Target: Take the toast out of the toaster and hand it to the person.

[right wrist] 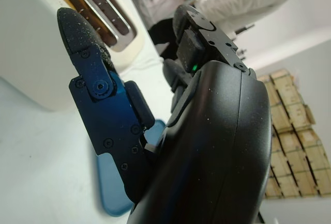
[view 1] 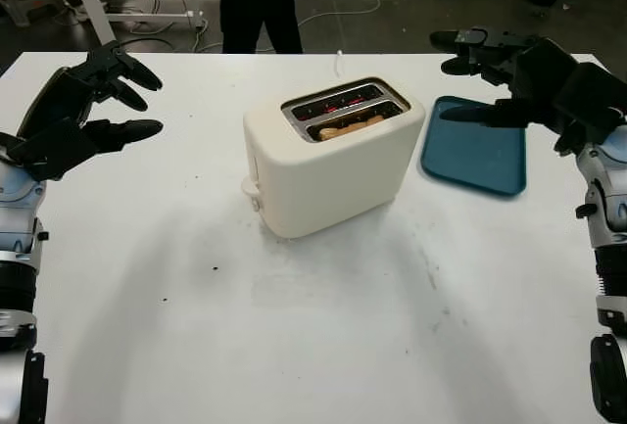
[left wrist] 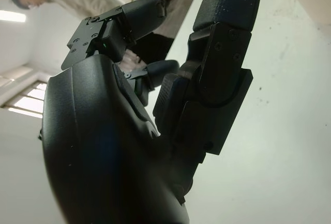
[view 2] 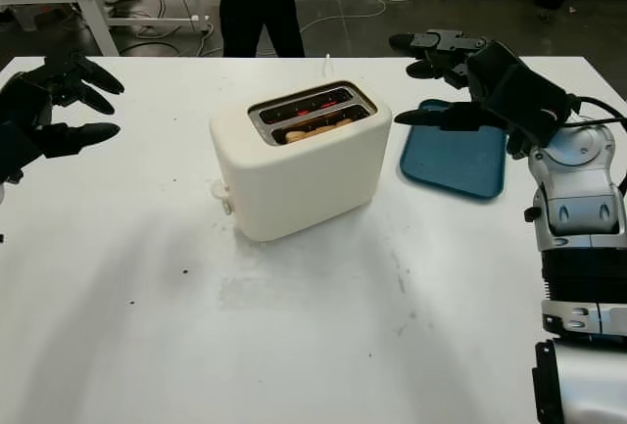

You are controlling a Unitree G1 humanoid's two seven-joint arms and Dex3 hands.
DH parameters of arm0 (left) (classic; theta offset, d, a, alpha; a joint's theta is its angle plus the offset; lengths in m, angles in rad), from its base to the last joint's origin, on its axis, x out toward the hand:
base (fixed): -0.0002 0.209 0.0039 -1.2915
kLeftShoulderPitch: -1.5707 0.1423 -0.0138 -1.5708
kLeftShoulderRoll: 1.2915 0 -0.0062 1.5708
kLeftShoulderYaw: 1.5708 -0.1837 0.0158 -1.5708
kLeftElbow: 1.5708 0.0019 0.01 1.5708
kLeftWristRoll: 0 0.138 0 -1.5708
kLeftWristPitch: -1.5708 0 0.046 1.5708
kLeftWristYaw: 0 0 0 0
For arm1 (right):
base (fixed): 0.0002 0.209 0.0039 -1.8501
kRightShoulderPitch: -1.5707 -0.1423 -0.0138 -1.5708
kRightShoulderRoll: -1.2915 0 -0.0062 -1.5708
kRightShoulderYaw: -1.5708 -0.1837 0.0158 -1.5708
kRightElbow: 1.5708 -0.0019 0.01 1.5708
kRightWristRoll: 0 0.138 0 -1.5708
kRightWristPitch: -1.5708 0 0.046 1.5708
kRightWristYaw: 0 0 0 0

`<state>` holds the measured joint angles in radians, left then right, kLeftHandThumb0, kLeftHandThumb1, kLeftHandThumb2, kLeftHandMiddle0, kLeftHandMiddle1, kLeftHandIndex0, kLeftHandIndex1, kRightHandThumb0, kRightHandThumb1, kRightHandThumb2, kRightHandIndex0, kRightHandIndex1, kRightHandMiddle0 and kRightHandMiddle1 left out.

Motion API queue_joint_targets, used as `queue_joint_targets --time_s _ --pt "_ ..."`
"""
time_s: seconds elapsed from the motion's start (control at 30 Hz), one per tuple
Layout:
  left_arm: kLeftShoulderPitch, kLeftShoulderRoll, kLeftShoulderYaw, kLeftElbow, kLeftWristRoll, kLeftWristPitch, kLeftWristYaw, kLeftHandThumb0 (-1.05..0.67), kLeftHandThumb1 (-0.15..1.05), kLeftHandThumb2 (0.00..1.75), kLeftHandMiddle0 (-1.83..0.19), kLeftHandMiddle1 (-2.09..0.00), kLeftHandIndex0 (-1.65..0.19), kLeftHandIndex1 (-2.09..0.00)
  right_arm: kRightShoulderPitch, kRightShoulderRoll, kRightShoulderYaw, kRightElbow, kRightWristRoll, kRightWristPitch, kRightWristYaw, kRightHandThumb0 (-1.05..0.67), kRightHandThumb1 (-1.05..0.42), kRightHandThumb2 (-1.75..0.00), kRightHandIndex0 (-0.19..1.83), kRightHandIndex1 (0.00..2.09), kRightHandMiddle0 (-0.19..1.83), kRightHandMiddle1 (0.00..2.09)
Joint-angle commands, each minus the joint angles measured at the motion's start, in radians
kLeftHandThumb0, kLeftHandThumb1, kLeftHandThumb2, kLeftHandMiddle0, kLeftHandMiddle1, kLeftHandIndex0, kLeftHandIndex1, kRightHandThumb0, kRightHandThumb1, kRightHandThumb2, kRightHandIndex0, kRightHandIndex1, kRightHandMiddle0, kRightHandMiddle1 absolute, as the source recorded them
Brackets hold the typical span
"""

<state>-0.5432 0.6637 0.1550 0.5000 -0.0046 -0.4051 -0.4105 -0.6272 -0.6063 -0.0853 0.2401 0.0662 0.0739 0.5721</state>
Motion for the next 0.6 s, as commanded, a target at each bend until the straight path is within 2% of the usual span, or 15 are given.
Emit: queue_joint_targets --time_s 0.0,0.57 --pt "0.005 -0.003 0.007 -0.008 -0.008 -0.001 0.001 -1.05 0.92 0.09 -0.23 -1.49 -0.22 -1.38 -0.003 0.006 0.001 -0.008 0.003 0.004 -0.001 -0.63 -0.7 0.0 0.0 0.83 0.46 0.0" --pt "0.005 -0.003 0.007 -0.007 -0.011 0.005 -0.001 -1.05 0.92 0.1 -0.23 -1.5 -0.22 -1.39 -0.001 0.004 -0.002 -0.018 0.007 0.017 -0.002 -0.62 -0.69 0.0 0.0 0.82 0.45 0.0"
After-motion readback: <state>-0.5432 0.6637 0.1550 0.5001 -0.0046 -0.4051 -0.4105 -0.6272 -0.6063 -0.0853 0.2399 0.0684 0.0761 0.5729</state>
